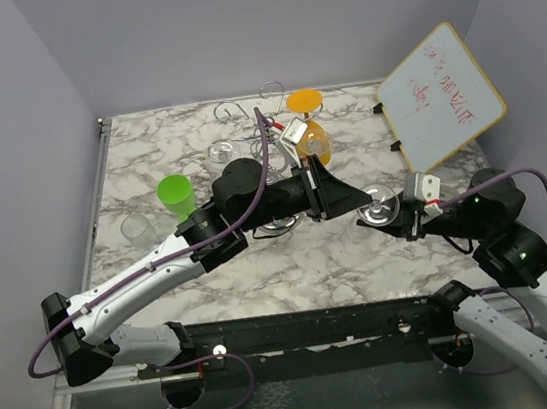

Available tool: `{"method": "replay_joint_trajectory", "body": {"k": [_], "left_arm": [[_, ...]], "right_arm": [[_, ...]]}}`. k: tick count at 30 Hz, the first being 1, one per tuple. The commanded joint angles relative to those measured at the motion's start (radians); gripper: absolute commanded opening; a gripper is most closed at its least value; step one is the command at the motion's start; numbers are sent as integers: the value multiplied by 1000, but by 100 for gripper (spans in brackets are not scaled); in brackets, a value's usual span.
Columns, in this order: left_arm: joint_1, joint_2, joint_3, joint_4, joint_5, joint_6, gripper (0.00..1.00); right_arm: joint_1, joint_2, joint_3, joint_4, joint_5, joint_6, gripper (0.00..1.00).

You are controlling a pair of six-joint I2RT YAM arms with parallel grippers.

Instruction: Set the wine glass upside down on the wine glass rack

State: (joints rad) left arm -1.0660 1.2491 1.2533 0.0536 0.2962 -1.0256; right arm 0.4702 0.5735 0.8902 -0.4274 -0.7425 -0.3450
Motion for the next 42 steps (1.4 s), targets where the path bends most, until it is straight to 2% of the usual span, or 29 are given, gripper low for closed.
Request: {"method": "replay_joint_trajectory", "body": {"k": [1, 2, 3, 6, 10, 13, 16, 20, 27, 31, 35, 37, 40, 42], "left_arm": [[-3, 1, 8, -2, 98, 25, 14], [-3, 0, 12, -9, 101, 33, 10], [-2, 1, 17, -16, 104, 41, 2], [0, -9, 24, -22, 95, 48, 0], [16, -38, 7, 14, 76, -12, 0], [28, -60, -1, 7, 55, -33, 0], [47, -74, -23, -4, 39, -59, 0], [73, -82, -65, 59, 67, -137, 0], [85, -89, -72, 57, 57, -169, 0], [87, -85, -77, 59, 63, -173, 0], [87, -84, -90, 67, 64, -182, 0], [89, -85, -95, 65, 61, -183, 0], [90, -89, -103, 68, 55, -189, 0], [92, -94, -111, 79, 53, -196, 0]], "right_arm": [[2, -11, -14, 41, -11, 23, 1], [1, -13, -15, 42, -9, 28, 1], [2, -14, -17, 42, -5, 34, 1], [2, -23, -27, 54, 5, 51, 4], [2, -49, -66, 92, 36, 98, 27], [2, -72, -106, 143, 31, 138, 36], [1, -80, -137, 192, 11, 157, 36], [1, -75, -164, 230, -4, 157, 32], [1, -62, -189, 348, -20, 192, 30], [2, -46, -207, 391, -40, 201, 23], [2, -44, -220, 418, -42, 214, 10], [1, -52, -231, 454, -41, 234, 6], [1, -61, -249, 487, -44, 266, 8], [1, -67, -260, 498, -37, 282, 24]]}}
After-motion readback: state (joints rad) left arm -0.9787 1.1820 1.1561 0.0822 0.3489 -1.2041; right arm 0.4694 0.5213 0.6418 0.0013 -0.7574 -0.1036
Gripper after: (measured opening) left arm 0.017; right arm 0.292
